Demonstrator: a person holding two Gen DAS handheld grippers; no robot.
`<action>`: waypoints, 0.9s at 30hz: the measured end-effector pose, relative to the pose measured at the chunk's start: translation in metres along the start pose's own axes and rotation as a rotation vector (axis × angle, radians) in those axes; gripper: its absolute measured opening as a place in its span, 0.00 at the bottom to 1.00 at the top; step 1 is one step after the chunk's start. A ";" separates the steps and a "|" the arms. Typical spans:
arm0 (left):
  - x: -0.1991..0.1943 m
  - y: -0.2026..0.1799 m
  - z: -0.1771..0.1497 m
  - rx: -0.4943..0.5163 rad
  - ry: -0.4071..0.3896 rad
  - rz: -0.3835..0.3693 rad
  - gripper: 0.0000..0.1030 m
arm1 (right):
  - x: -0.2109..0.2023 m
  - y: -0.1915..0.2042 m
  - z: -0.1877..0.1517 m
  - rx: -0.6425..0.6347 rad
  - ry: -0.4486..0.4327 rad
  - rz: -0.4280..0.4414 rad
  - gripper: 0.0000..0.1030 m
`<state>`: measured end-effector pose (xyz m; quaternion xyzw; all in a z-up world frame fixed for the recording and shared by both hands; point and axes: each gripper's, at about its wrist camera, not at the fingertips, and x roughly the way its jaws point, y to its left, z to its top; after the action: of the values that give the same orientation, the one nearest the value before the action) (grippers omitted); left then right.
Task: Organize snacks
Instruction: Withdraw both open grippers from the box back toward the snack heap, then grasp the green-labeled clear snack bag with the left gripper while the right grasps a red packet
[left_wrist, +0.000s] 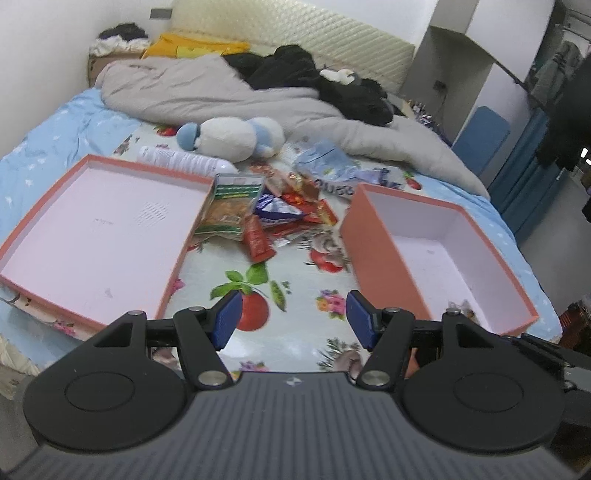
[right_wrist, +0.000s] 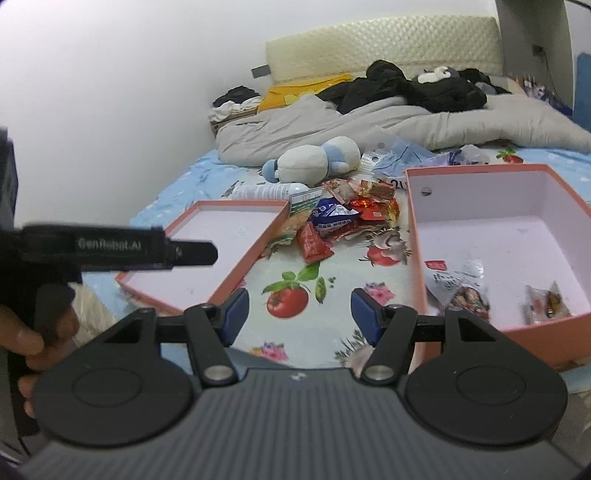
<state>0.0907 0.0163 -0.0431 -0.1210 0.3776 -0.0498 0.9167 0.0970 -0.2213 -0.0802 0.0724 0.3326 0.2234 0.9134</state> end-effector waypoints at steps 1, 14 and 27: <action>0.009 0.007 0.004 -0.005 0.011 0.000 0.66 | 0.011 0.000 0.004 0.011 0.011 0.007 0.61; 0.137 0.070 0.069 0.021 0.096 -0.002 0.66 | 0.132 0.002 0.035 -0.097 0.109 -0.016 0.61; 0.257 0.083 0.114 0.092 0.192 -0.025 0.66 | 0.249 -0.012 0.053 -0.126 0.212 0.002 0.60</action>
<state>0.3534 0.0704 -0.1609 -0.0783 0.4595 -0.0900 0.8801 0.3043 -0.1176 -0.1862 -0.0089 0.4125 0.2510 0.8756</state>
